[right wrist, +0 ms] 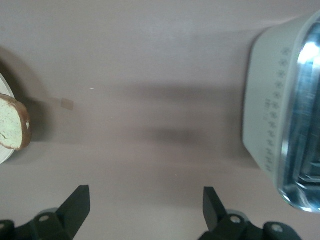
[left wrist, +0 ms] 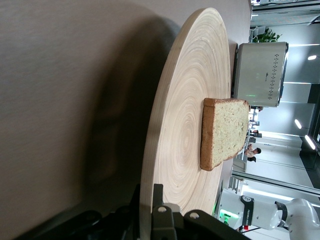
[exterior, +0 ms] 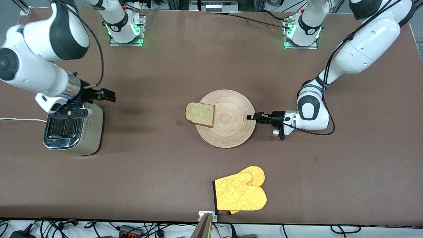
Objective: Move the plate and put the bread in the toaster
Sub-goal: 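Grasp the bread slice with the right gripper while the left gripper releases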
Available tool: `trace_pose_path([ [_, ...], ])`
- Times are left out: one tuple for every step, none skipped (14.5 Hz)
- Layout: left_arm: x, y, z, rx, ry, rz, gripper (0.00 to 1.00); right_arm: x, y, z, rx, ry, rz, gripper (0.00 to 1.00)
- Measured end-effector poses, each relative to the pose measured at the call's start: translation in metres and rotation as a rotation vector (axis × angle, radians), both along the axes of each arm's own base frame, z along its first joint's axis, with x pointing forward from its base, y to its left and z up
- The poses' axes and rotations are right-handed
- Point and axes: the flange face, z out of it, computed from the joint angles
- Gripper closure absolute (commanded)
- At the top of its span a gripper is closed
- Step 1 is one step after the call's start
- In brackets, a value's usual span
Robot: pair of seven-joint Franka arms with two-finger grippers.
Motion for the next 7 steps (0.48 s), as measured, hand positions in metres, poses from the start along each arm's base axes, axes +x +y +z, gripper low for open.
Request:
trace_pose_path([
  [-0.001, 0.001, -0.001, -0.008, 0.000, -0.002, 0.15, 0.002, 0.014, -0.012, 0.003, 0.001, 0.017, 0.00],
  [-0.001, 0.002, 0.000, -0.013, 0.001, -0.003, 0.00, 0.004, 0.031, -0.023, 0.017, -0.001, 0.029, 0.00],
  [-0.001, 0.003, 0.000, -0.014, -0.001, -0.003, 0.00, 0.005, 0.049, -0.034, 0.049, 0.000, 0.025, 0.00],
  [0.000, 0.004, 0.001, -0.016, -0.001, -0.002, 0.00, 0.006, 0.065, -0.043, 0.090, 0.008, 0.008, 0.00],
  [0.000, 0.006, 0.001, -0.021, -0.001, -0.001, 0.00, 0.006, 0.075, -0.052, 0.126, 0.022, -0.011, 0.00],
  [0.001, 0.009, 0.003, -0.030, 0.001, 0.000, 0.00, 0.008, 0.079, -0.063, 0.146, 0.035, -0.025, 0.00],
  [0.003, 0.015, 0.006, -0.044, 0.003, 0.004, 0.00, 0.010, 0.081, -0.074, 0.157, 0.044, -0.037, 0.00],
])
